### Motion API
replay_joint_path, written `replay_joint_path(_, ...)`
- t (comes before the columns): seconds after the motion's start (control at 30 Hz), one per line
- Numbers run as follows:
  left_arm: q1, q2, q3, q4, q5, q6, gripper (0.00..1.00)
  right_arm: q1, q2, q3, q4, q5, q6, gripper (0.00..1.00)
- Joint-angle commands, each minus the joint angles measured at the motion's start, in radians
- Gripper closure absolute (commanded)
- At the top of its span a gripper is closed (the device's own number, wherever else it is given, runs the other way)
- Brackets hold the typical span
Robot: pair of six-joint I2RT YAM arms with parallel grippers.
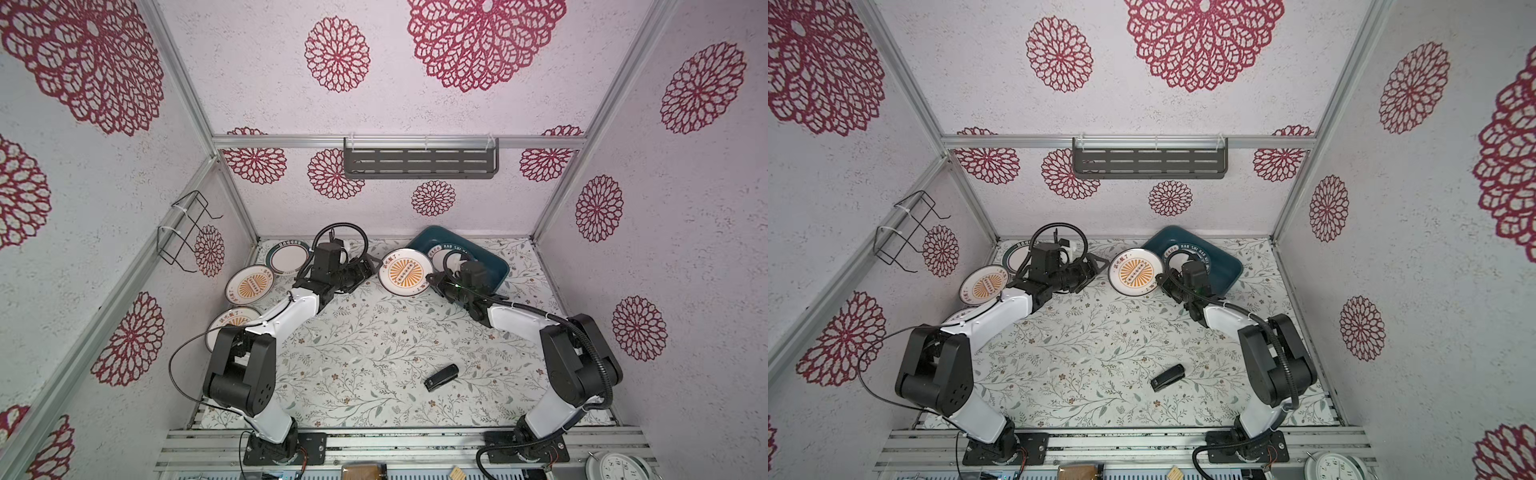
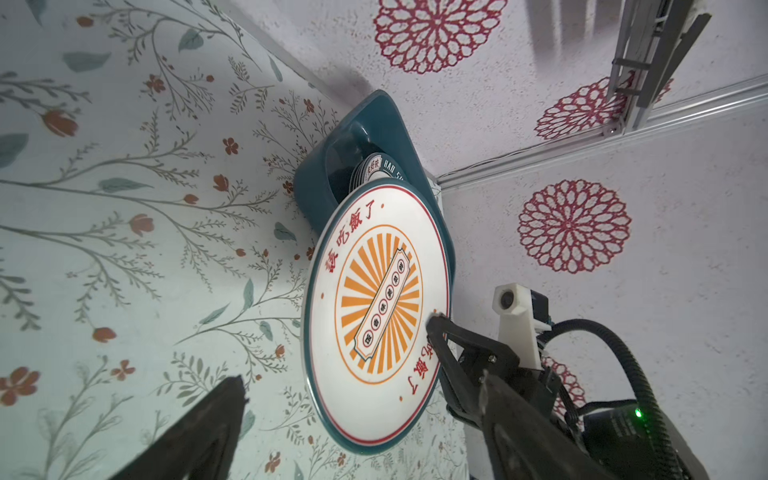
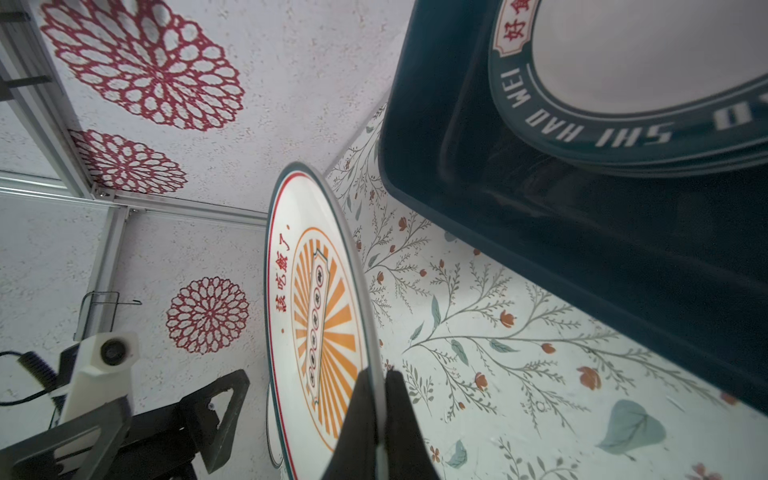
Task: Place the plates into the plastic bin on the countertop
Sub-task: 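Lower the plate onto the stack with the right gripper while the left withdraws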
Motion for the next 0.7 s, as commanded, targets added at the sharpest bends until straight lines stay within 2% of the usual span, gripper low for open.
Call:
replay_joint_path(0.0, -0.013, -0.044, 0.005, -0.015, -0.013, 0.141, 0.04, -0.014, -0.062, -0.004, 0.058, 0.022, 0.019, 1.00)
replay_joint_path(0.07, -0.034, -0.069, -0.020, 0.025, -0.013, 0.201, 0.01, -0.022, -0.080, -0.013, 0.048, 0.026, 0.018, 1.00)
replay_joint_path(0.17, -0.077, -0.111, -0.062, 0.099, -0.033, 0.281, 0.03, -0.030, -0.108, -0.025, 0.030, 0.038, 0.011, 1.00)
replay_joint_path(0.37, -0.157, -0.161, -0.099, 0.190, -0.095, 0.375, 0.03, -0.053, -0.175, -0.063, -0.008, 0.075, -0.003, 1.00)
replay_joint_path(0.67, -0.267, -0.129, -0.066, 0.207, -0.175, 0.501, 0.03, -0.122, -0.228, -0.096, -0.040, 0.087, -0.010, 1.00)
